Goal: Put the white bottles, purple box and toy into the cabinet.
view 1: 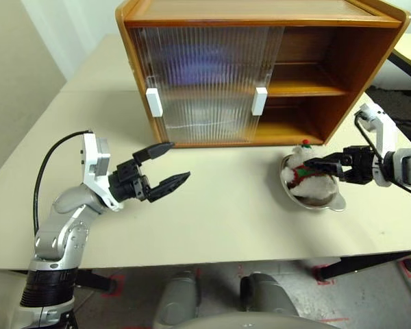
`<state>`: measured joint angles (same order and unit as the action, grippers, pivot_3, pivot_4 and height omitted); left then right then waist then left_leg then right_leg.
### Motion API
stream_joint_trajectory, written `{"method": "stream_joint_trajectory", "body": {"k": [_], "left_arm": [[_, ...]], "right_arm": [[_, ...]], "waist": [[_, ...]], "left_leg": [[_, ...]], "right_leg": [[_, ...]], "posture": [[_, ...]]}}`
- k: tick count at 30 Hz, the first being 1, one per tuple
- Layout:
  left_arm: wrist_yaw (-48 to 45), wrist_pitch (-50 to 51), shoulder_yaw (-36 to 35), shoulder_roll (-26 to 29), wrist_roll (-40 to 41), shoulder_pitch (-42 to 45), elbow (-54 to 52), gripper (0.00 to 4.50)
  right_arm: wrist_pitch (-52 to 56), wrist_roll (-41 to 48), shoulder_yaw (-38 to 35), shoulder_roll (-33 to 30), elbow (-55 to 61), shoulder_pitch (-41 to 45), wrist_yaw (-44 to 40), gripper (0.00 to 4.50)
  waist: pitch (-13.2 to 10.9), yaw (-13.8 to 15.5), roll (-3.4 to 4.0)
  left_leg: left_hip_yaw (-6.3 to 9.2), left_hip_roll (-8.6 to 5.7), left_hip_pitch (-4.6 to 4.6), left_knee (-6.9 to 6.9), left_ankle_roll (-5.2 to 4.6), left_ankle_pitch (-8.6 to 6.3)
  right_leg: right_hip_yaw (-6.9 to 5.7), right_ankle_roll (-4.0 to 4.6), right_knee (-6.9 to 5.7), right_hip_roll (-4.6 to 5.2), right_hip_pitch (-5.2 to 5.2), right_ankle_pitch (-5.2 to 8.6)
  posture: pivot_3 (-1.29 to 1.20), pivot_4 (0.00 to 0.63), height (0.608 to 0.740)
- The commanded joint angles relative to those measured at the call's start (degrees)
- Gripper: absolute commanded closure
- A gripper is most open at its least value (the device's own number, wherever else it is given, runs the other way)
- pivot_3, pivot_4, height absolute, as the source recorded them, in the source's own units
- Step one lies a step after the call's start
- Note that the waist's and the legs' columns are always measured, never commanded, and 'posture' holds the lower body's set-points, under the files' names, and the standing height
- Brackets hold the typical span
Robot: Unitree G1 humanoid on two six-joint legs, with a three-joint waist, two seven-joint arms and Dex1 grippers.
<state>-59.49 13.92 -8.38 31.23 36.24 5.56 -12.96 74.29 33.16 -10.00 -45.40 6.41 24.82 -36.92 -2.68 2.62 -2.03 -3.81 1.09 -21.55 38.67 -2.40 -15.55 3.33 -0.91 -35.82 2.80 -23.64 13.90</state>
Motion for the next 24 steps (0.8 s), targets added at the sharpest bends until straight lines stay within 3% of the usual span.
{"method": "stream_joint_trajectory", "body": {"k": [1, 6, 7, 10, 19, 24], "left_arm": [[-0.03, -0.5, 0.48, -0.13, -0.23, -0.28, -0.57, 0.0], [-0.34, -0.95, 0.51, -0.04, -0.45, -0.15, -0.04, 0.0], [-0.4, -1.05, 0.56, -0.02, -0.52, -0.13, 0.07, 0.0], [-0.41, -1.27, 0.61, -0.06, -0.58, 0.05, 0.34, 0.0], [-0.89, -2.43, 0.72, -0.13, -1.0, 0.73, 1.95, 0.0], [-0.88, -2.95, 0.96, -0.17, -1.55, 0.67, 2.75, 0.0]], "right_arm": [[0.84, -1.5, -0.28, -0.08, -1.65, 0.68, 2.41, 0.01], [0.26, -2.01, 1.21, -0.7, -2.73, 0.1, 2.05, 0.01], [0.34, -1.61, 0.69, -0.16, -2.87, 0.22, 1.93, 0.18], [1.58, -0.41, -0.03, 0.2, -2.42, 0.21, 1.28, 0.91], [1.42, 0.56, -0.05, 0.05, -2.46, 0.03, 0.45, 4.38], [1.66, 1.24, -0.64, -0.86, -2.9, 0.62, -0.82, 4.47]], "waist": [[-0.01, 0.05, -0.02], [-0.01, 0.07, -0.02], [-0.01, 0.07, -0.02], [-0.01, 0.03, -0.02], [-0.01, 0.04, -0.02], [-0.01, 0.0, -0.02]], "left_leg": [[0.01, 0.0, 0.0, 0.0, -0.01, 0.0], [0.03, 0.0, -0.01, 0.0, -0.01, 0.01], [0.03, 0.0, -0.01, 0.0, -0.01, 0.01], [0.04, -0.01, -0.02, 0.01, -0.01, 0.01], [0.05, -0.01, -0.01, 0.05, -0.02, 0.01], [0.05, -0.02, -0.01, 0.05, -0.02, 0.01]], "right_leg": [[-0.01, -0.01, 0.0, -0.01, 0.0, 0.0], [-0.01, 0.0, 0.0, -0.03, 0.0, 0.0], [-0.01, 0.0, 0.0, -0.03, 0.0, 0.01], [-0.01, 0.0, 0.0, -0.04, 0.01, 0.01], [-0.01, -0.05, 0.0, -0.05, 0.05, 0.02], [-0.01, -0.05, -0.01, -0.05, 0.05, 0.01]], "posture": [[0.15, 0.016, 0.74], [0.15, 0.016, 0.74], [0.15, 0.016, 0.74], [0.15, 0.015, 0.74], [0.14, 0.013, 0.74], [0.14, 0.011, 0.74]]}}
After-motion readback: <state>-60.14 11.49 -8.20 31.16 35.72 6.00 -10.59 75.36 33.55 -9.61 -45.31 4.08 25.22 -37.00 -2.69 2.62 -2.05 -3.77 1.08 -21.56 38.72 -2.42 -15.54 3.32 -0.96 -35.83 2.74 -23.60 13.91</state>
